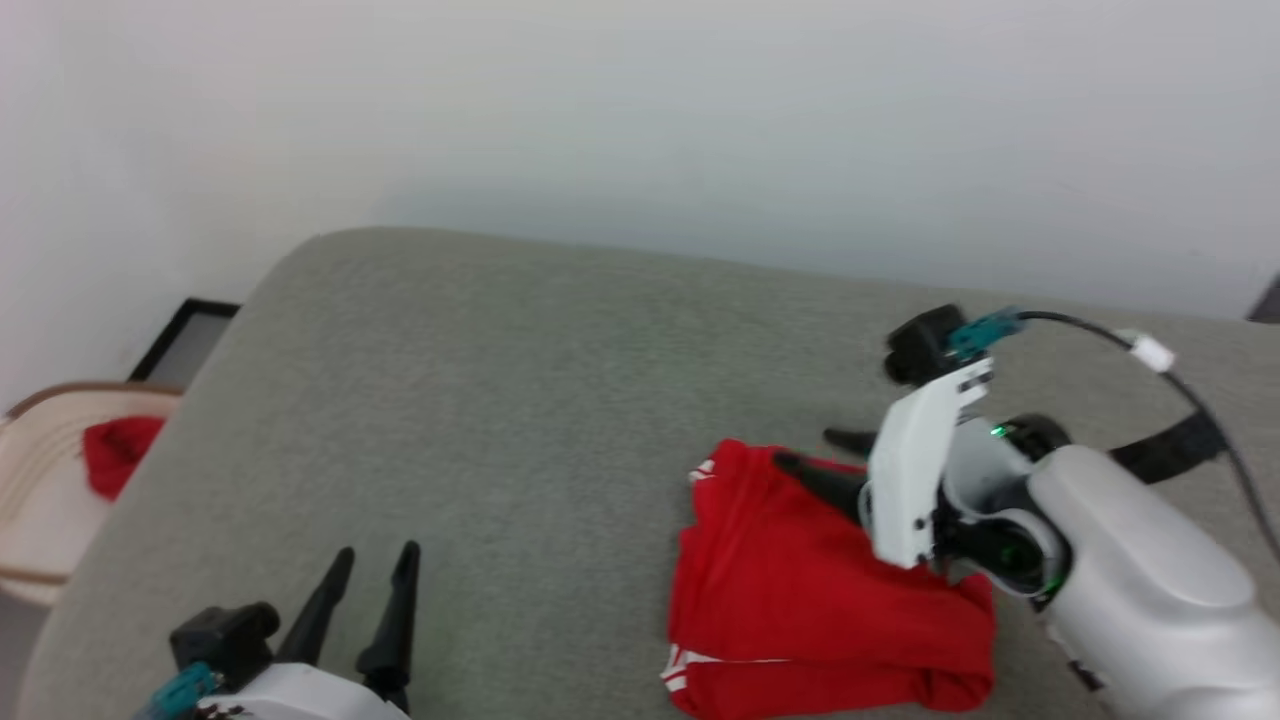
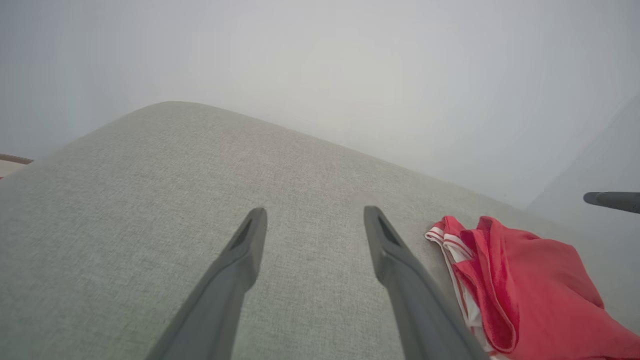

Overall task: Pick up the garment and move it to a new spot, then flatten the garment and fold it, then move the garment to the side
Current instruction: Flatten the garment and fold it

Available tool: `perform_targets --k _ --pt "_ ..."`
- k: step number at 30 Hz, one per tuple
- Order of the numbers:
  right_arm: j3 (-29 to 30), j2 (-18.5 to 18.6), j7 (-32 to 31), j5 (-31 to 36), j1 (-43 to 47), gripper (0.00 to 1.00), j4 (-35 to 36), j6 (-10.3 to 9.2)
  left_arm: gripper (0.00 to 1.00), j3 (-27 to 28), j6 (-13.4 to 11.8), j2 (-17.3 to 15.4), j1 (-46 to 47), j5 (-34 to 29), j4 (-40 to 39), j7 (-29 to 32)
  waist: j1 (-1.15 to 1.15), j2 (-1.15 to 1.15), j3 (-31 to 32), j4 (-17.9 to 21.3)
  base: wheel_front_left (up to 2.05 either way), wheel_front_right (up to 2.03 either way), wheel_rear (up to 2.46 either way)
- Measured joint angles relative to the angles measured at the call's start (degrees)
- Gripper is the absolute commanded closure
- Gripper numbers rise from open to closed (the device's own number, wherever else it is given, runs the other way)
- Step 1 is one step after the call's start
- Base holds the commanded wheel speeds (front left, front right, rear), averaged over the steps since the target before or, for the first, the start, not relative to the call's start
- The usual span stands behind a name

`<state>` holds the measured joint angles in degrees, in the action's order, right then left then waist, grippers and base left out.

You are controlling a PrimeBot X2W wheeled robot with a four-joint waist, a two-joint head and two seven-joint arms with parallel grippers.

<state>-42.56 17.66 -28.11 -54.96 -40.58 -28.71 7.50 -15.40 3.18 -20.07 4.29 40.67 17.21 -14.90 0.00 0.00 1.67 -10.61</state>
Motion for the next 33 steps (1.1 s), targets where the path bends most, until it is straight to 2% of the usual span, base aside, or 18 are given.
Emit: perform_targets --k 10,17,25,33 --pt "2.58 7.84 13.59 2.00 3.60 0.00 4.34 0.00 0.00 3.35 -1.19 -0.56 -2.59 -1.41 -2.63 -0.08 0.00 0.00 0.58 6.59 0.00 0.00 0.00" --pt "5.87 12.48 25.39 7.34 8.84 0.00 6.03 0.00 0.00 5.53 -1.97 -0.75 -4.99 -3.04 -5.20 -0.08 0.00 0.00 1.31 10.58 0.00 0.00 0.00" --pt "11.15 14.32 36.10 13.26 17.90 0.00 6.41 0.00 0.00 7.43 -2.38 -0.82 -7.16 -5.50 -6.16 -0.08 0.00 0.00 2.53 13.42 0.00 0.00 0.00" --pt "18.24 13.71 40.73 17.98 26.84 0.00 7.91 0.00 0.00 10.25 -2.65 -0.40 -9.35 -8.44 -6.55 -0.08 0.00 0.00 3.63 14.69 0.00 0.00 0.00"
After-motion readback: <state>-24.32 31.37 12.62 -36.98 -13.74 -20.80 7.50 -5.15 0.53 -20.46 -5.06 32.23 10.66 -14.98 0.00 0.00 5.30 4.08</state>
